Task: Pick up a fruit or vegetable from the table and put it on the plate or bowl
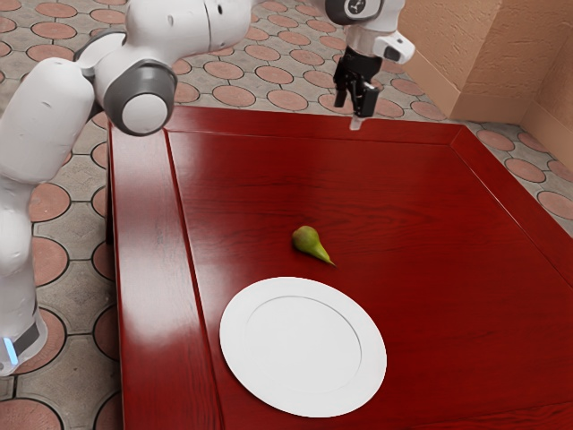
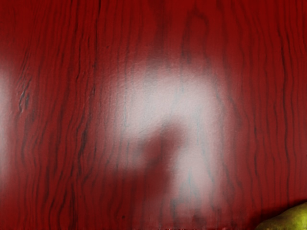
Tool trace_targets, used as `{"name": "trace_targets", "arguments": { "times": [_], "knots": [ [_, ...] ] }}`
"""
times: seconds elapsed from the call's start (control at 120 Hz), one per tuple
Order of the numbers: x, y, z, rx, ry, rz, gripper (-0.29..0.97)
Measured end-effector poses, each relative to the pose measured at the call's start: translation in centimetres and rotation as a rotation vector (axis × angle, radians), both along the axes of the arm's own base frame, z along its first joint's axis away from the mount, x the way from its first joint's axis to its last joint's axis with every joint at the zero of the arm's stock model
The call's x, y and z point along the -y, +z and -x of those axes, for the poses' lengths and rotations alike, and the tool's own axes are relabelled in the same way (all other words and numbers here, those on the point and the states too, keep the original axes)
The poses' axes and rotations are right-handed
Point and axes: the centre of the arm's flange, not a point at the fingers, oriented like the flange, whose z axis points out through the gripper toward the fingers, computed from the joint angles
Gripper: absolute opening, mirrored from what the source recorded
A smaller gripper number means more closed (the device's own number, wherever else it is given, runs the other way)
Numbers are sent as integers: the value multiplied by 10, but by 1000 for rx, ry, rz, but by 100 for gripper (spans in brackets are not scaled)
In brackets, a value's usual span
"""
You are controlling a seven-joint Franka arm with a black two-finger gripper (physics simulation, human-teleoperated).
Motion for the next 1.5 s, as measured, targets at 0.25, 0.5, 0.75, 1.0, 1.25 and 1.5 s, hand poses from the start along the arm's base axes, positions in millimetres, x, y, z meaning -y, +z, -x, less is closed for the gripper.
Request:
{"name": "trace_targets", "arguments": {
  "times": [0.25, 0.5, 0.75, 1.0, 1.25, 1.5],
  "knots": [
    [0, -2, 2, -17, -52, 4, 68],
    [27, 3, -1, -4, -132, 43, 68],
    [115, 4, -12, 36, -291, 89, 68],
    [174, 5, -13, 59, -401, 126, 68],
    [211, 1, -9, 50, -455, 126, 68],
    [207, 2, 28, -21, -447, 87, 68]
  ]
}}
